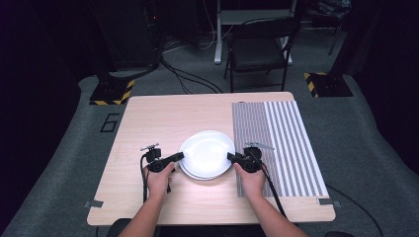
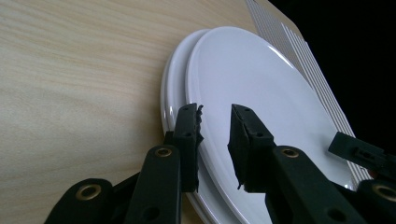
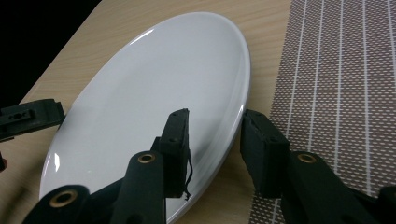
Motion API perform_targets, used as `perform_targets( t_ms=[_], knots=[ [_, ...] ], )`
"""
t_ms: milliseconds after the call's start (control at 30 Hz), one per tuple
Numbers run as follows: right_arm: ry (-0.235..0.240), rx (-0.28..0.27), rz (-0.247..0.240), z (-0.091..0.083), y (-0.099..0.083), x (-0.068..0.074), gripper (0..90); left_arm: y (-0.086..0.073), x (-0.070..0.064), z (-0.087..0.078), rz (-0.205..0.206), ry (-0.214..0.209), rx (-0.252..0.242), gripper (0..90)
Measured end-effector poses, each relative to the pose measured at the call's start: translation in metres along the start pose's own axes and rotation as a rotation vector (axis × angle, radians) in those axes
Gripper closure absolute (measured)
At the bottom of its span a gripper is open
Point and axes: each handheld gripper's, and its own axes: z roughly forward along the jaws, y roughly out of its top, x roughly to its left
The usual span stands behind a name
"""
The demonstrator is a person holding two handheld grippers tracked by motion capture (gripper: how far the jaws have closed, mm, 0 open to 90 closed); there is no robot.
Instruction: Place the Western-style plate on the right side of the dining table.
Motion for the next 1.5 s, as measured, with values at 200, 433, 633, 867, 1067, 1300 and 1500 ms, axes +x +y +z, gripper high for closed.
perform_targets(
  t_ms=[200, 433, 633, 867, 1067, 1300, 1500],
  knots=[
    [-0.006, 0.001, 0.010, -0.004, 0.000, -0.005, 61.7, -0.003, -0.003, 0.006, -0.003, -0.007, 0.023, 72.2],
    [-0.011, -0.018, 0.015, -0.010, -0.001, -0.011, 61.4, -0.009, -0.009, 0.013, 0.011, -0.009, 0.043, 70.2],
    [-0.004, -0.039, 0.016, -0.018, 0.000, -0.013, 59.0, -0.012, -0.011, 0.013, -0.008, -0.014, 0.025, 65.3],
    [0.008, -0.066, 0.039, -0.034, -0.013, -0.010, 57.2, -0.017, -0.019, 0.012, 0.010, 0.025, 0.016, 62.9],
    [0.025, -0.052, 0.105, -0.034, -0.027, -0.005, 57.2, -0.019, -0.023, 0.011, -0.027, 0.040, -0.005, 60.5],
    [0.038, -0.049, 0.127, -0.032, -0.036, 0.006, 59.3, -0.031, -0.027, 0.004, -0.019, 0.038, -0.034, 61.4],
    [0.042, -0.035, 0.128, -0.029, -0.040, 0.010, 63.2, -0.037, -0.028, 0.002, -0.023, 0.031, -0.060, 62.6]
  ],
)
